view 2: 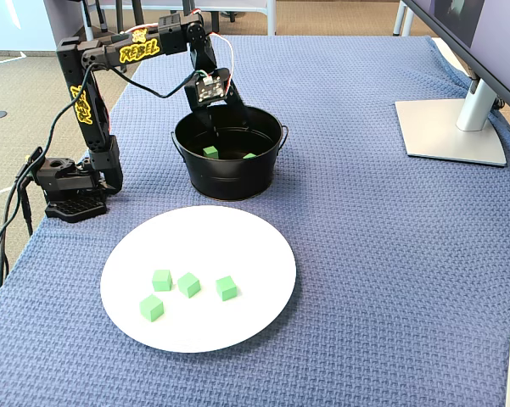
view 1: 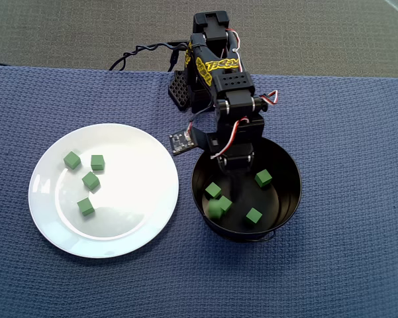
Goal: Pick up the green cubes from the white plate and place them in the black recipient
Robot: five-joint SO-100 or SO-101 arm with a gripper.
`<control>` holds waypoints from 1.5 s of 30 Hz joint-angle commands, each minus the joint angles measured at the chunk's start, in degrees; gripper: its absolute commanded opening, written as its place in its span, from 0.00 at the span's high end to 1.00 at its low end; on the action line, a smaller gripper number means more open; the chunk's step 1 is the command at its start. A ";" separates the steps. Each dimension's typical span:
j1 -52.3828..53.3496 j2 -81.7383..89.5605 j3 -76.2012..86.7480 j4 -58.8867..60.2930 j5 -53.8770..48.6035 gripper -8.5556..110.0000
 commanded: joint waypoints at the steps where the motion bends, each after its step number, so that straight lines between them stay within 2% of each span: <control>1: 1.32 2.20 -2.37 -0.35 -2.20 0.60; 6: 8.61 11.95 -4.66 0.70 -7.38 0.55; 13: 29.18 18.90 0.00 0.62 -17.84 0.56; 21: 46.76 15.91 19.95 -13.36 -32.96 0.61; 25: 49.66 13.97 26.10 -18.54 -35.16 0.68; 30: 52.73 12.92 30.50 -18.28 -40.25 0.67; 34: 55.72 10.90 31.82 -20.83 -42.63 0.71; 45: 61.70 1.23 28.13 -23.99 -46.76 0.71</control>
